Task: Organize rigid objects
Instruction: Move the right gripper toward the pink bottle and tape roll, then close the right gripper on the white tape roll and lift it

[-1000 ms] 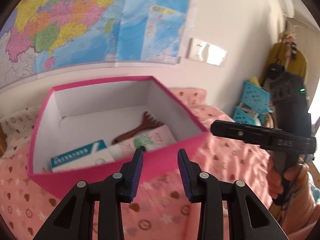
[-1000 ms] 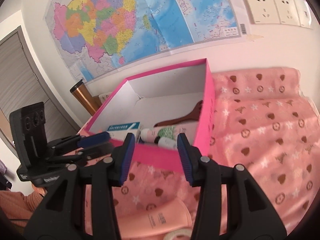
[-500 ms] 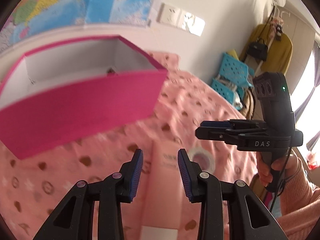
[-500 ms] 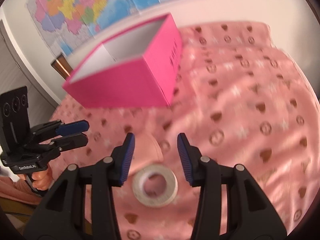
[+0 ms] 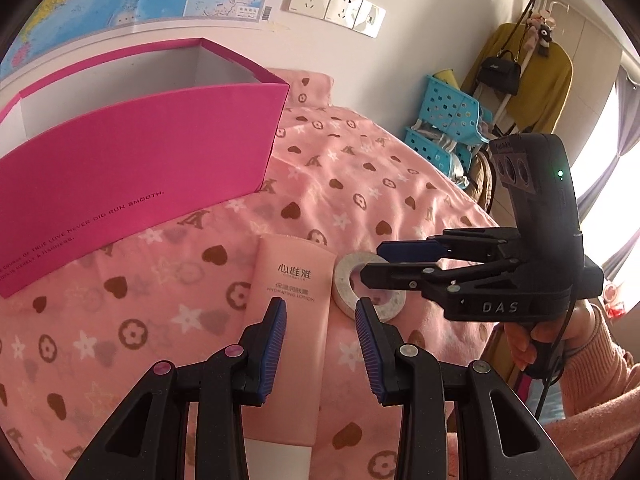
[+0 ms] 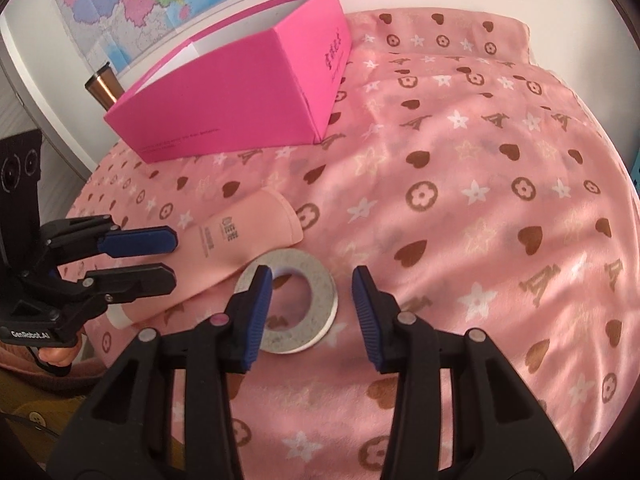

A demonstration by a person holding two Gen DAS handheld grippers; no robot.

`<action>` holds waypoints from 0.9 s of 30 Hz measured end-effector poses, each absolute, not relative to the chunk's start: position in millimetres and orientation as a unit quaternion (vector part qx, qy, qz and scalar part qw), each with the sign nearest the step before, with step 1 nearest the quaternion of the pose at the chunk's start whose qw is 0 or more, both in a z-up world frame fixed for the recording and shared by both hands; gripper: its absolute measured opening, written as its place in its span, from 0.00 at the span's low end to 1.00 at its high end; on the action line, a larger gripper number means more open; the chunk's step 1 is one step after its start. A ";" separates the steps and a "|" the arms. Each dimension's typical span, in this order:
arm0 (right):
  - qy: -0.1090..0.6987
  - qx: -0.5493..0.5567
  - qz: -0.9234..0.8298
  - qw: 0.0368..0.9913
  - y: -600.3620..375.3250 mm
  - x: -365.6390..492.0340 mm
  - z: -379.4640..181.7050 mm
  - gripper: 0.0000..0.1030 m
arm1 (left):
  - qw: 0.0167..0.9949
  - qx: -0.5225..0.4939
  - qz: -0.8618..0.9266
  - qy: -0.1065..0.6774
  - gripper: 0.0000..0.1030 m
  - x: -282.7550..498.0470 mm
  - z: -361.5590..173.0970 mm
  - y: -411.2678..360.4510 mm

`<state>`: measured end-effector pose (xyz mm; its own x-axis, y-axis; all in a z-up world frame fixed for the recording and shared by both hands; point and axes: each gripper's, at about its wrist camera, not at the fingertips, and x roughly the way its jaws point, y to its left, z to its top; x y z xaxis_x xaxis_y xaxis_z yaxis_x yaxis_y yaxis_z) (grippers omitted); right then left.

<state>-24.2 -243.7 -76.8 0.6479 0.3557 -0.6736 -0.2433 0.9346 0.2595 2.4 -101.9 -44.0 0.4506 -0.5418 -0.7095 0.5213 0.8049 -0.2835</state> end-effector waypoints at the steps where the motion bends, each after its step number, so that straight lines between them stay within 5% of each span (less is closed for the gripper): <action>1: 0.386 0.066 0.163 0.905 -241.6 -24.2 -77.2 0.41 | 0.851 -0.012 -0.313 0.421 0.35 1.9 -43.9 -102.5; 15: 0.379 0.028 0.134 0.915 -238.8 -25.8 -79.6 0.18 | 0.851 -0.014 -0.311 0.422 0.35 0.1 -43.0 -99.8; 27: 0.353 0.064 0.131 0.924 -247.5 -37.8 -61.9 0.16 | 0.842 -0.015 -0.334 0.423 0.35 0.0 -37.3 -109.9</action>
